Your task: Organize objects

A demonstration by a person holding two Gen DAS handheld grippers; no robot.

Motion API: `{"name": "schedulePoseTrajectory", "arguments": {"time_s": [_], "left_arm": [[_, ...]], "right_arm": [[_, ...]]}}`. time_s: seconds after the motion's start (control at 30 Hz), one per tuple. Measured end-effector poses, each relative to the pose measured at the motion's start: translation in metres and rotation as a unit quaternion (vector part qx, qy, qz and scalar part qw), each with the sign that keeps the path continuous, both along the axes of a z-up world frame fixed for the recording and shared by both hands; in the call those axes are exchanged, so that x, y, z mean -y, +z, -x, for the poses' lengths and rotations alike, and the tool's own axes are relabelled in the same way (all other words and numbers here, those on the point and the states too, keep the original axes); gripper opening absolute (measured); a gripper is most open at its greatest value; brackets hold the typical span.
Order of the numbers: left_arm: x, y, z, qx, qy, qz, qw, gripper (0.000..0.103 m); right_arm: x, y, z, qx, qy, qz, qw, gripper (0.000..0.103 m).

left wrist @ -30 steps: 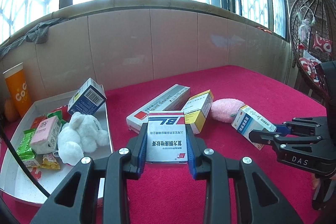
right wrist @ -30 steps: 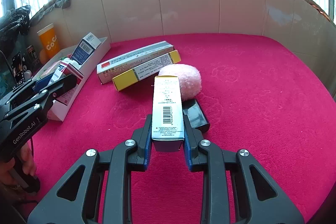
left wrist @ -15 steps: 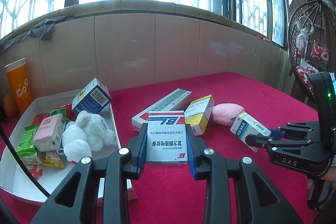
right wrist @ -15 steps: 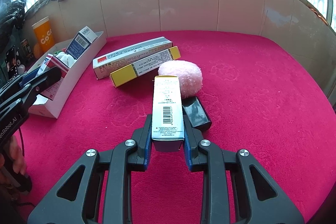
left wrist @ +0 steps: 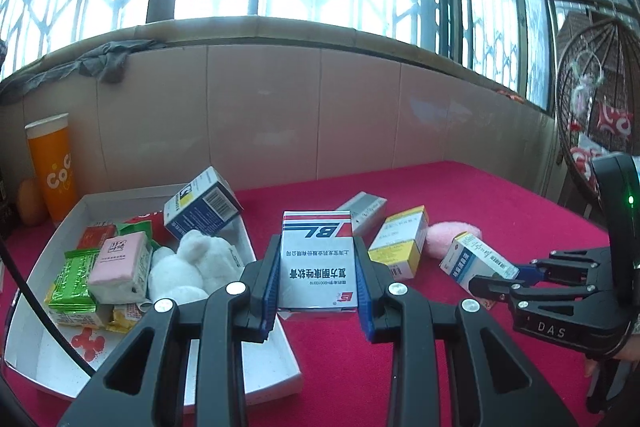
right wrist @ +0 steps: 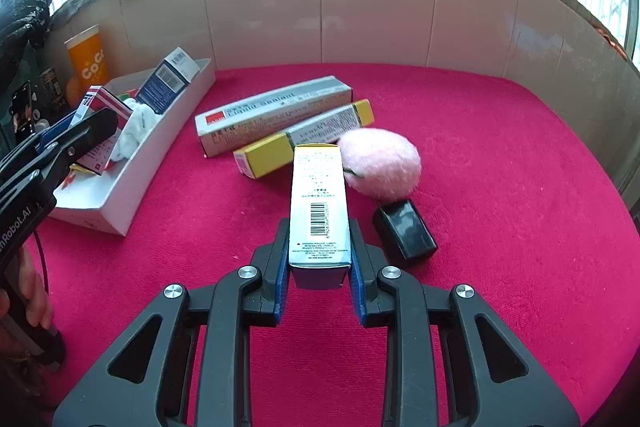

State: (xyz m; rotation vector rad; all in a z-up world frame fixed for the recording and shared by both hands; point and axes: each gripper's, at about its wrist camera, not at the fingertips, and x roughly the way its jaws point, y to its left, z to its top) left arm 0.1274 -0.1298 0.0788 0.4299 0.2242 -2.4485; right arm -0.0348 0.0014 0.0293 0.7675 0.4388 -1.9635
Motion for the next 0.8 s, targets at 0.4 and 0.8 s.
{"name": "schedulePoseTrajectory", "arguments": {"time_s": [0.4, 0.8], "left_arm": [[0.039, 0.018, -0.039, -0.055, 0.064, -0.024, 0.9962, 0.032], [0.078, 0.019, -0.076, -0.099, 0.135, -0.063, 0.9838, 0.032]], "right_arm": [[0.022, 0.035, -0.028, -0.036, 0.041, 0.025, 0.998, 0.024], [0.062, 0.058, -0.068, -0.067, 0.104, 0.029, 0.992, 0.024]]}}
